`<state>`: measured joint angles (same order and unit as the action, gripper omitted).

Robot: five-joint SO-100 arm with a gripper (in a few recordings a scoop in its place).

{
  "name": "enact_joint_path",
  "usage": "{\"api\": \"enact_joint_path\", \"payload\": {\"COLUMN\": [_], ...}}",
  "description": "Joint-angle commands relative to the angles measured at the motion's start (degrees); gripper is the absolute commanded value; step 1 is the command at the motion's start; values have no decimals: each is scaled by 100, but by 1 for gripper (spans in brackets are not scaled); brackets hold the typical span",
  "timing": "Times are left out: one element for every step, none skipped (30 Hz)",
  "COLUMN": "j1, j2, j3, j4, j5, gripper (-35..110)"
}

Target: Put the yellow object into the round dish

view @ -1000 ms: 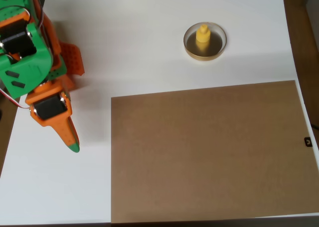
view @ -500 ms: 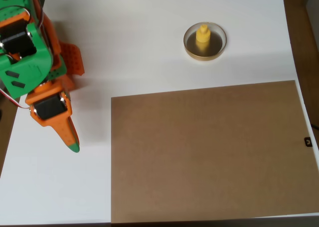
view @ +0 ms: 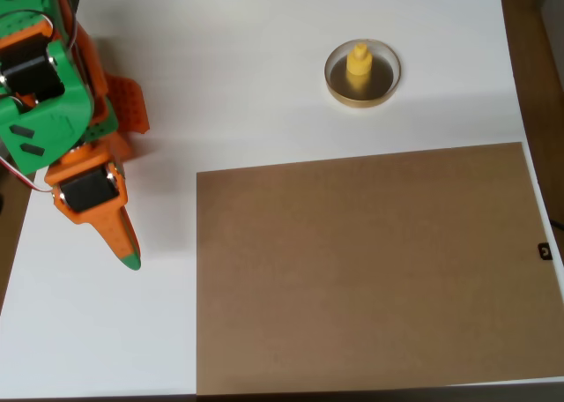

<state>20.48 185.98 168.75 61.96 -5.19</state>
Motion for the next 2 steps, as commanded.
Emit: {"api": "enact_joint_path", "payload": {"j1": [132, 132], "j2": [105, 105], "j3": [0, 0], "j4": [-62, -62], "j5": [-44, -44], "gripper": [3, 3]}}
